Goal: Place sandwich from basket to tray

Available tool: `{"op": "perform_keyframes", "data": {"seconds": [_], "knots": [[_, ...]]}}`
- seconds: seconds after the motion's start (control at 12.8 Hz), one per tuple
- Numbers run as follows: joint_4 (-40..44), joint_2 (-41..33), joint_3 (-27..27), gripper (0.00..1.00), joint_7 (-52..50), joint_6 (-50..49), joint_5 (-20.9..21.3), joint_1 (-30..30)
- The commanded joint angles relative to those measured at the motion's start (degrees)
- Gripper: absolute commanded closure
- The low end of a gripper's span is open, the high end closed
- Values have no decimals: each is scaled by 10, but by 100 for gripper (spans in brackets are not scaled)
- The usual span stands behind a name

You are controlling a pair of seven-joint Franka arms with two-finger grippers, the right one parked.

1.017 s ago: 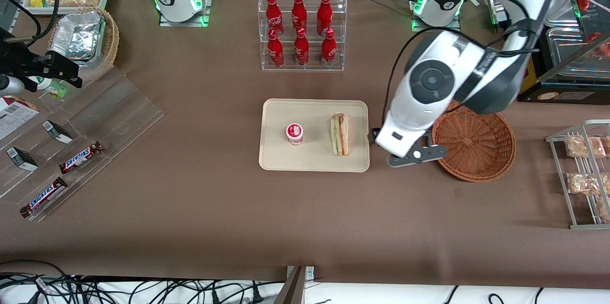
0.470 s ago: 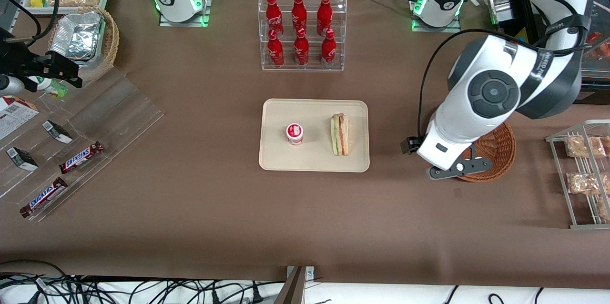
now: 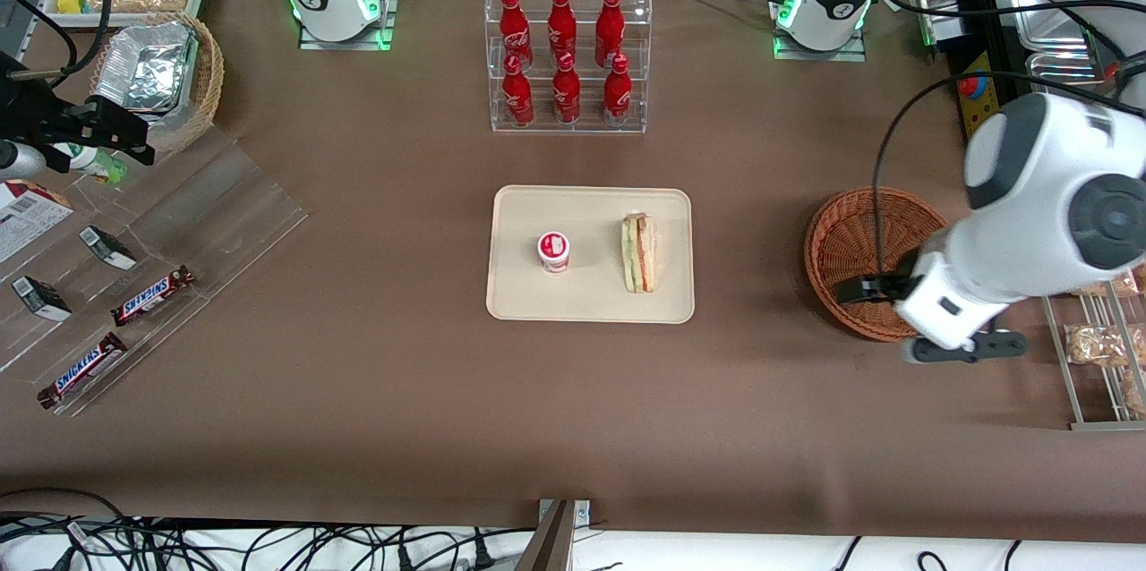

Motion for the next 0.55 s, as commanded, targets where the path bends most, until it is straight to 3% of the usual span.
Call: {"op": "perform_keyframes", "data": {"seconds": [0.0,0.31,0.47], "knots": [[19,-1,54,0,87,-23,-22,-20],[21,0,115,0,141,-20,-21,-54],[22,-1,109,0,142,-19,-20,-51]]}}
